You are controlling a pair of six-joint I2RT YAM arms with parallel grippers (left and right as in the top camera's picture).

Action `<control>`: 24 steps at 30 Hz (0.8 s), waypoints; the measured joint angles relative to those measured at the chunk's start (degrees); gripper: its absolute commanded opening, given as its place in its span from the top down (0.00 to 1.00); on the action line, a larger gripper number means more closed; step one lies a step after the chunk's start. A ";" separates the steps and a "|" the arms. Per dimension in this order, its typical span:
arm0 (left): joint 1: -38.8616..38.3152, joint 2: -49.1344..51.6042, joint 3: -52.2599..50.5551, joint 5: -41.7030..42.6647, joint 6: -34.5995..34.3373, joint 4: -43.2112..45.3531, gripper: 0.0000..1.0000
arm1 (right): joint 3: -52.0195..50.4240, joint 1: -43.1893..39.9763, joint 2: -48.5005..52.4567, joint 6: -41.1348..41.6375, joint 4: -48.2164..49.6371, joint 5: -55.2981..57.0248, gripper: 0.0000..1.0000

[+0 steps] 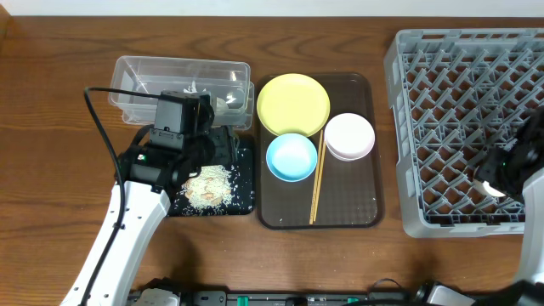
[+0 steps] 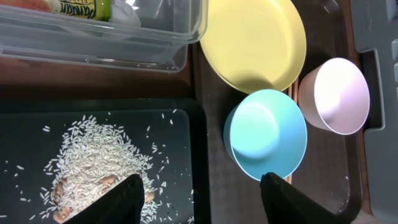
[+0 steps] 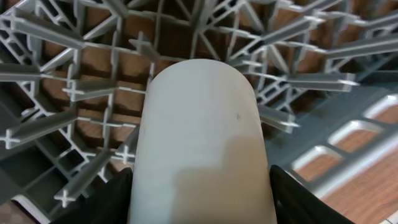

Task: Sort waste into correct bins and load items into the dishwasher rack
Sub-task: 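Carry the cup right and place it in the dish rack, then reach right gripper to the pink bowl and grasp its rim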

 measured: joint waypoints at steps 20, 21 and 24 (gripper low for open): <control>0.00 0.00 0.00 -6.84 -0.04 -6.82 0.36 | 3.69 1.49 -0.87 -0.02 5.79 -15.45 0.27; 0.00 0.00 0.00 -7.65 -0.22 -7.32 0.36 | 4.22 2.21 -1.84 -0.55 7.39 -17.62 0.28; 0.00 0.00 0.00 -11.72 -2.36 -9.44 0.36 | 5.38 7.02 -4.85 -1.57 11.45 -23.47 0.27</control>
